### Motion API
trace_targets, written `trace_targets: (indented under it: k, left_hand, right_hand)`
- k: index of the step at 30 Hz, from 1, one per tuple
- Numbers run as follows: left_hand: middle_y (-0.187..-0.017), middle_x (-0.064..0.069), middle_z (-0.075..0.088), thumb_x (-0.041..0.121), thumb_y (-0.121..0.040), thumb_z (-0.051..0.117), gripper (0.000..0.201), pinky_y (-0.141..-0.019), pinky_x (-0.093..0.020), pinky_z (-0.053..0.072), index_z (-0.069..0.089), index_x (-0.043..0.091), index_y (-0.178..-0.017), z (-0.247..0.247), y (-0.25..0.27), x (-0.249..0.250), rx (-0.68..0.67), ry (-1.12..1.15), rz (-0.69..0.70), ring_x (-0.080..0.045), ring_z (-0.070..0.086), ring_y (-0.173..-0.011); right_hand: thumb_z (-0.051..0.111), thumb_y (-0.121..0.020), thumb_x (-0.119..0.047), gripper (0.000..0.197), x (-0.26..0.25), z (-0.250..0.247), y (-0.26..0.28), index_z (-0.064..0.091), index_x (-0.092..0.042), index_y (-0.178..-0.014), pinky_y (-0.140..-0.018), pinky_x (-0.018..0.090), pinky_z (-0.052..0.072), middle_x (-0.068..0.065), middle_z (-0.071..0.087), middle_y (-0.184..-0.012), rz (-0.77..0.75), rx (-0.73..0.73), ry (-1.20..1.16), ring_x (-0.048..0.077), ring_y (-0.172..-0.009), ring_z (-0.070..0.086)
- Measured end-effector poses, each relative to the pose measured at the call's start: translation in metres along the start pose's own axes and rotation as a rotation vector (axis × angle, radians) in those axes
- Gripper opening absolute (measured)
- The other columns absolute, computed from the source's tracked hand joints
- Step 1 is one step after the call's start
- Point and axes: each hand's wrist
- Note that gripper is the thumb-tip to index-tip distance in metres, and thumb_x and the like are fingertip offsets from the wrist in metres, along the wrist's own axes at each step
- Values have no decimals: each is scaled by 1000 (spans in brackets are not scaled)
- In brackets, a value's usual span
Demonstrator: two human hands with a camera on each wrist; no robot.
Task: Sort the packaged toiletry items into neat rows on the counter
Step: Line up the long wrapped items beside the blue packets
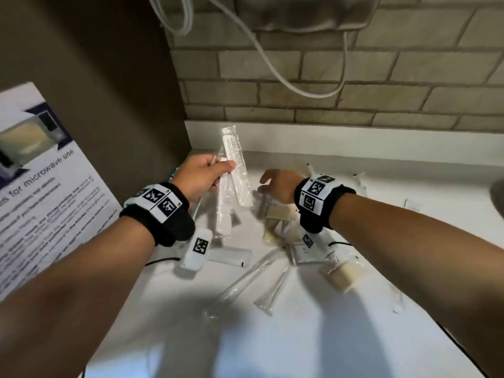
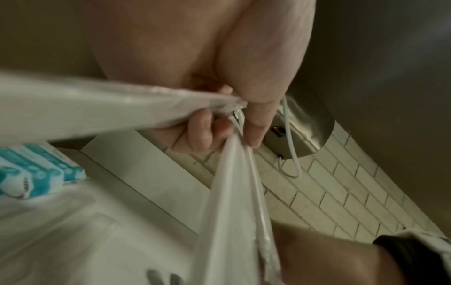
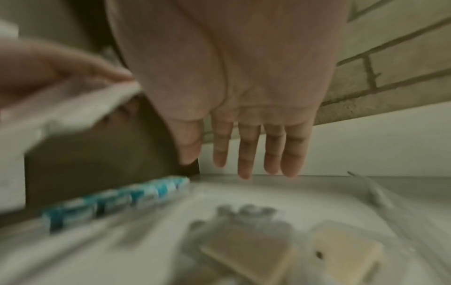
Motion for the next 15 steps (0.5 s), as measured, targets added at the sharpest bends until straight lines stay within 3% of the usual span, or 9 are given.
trace_targets:
  k: [2,4,5,7,10,15]
  left_hand:
    - [-61,3,47,27,-87,69,19,-55,-23,40,61,17,-72,0,-4,-3,10,-5,-1,-10,43,-55]
    - [-59,6,49,28,-86,69,17,-55,-24,40,63,16,-77,-2,-9,-12,-10,-6,-21,-9,44,-54]
    - [-55,9,51,28,-86,69,16,-55,-23,41,64,16,-78,-1,-10,-17,-28,-6,-29,-8,45,-53]
    - [-48,14,53,27,-87,68,15,-55,-23,42,64,18,-76,5,-8,-23,-61,-15,-20,-5,47,-49]
    - [-56,8,52,29,-86,69,19,-59,-25,43,66,11,-84,14,-6,-26,-96,-17,-18,-8,47,-53]
    - [-59,1,47,29,-85,71,24,-54,-24,39,63,7,-89,28,-3,-18,-172,15,-13,-12,41,-54]
  right_hand:
    - [45,-92,-56,53,4,15,-4,47,-28,-138,-107,39,31,3,50,-140,-28,-142,264,29,-130,44]
    - [47,-81,-63,40,6,37,-9,55,-37,-111,-100,47,35,5,53,-121,-16,-247,389,34,-120,46]
    - [48,-77,-63,36,8,47,-6,51,-36,-101,-96,48,38,6,52,-113,5,-260,381,35,-117,45]
    - [50,-83,-56,44,11,56,8,47,-27,-116,-99,47,37,7,51,-123,3,-227,332,34,-123,39]
    - [53,-92,-44,60,21,54,37,37,-18,-142,-110,42,28,7,37,-147,-7,-195,283,32,-138,27]
    - [65,-83,-48,70,49,59,78,34,-35,-145,-113,41,29,2,25,-151,20,-185,163,30,-139,26]
Point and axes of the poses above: each hand's wrist, its own y-axis away from the middle knuckle, its own z-axis out of the palm, x = y × z
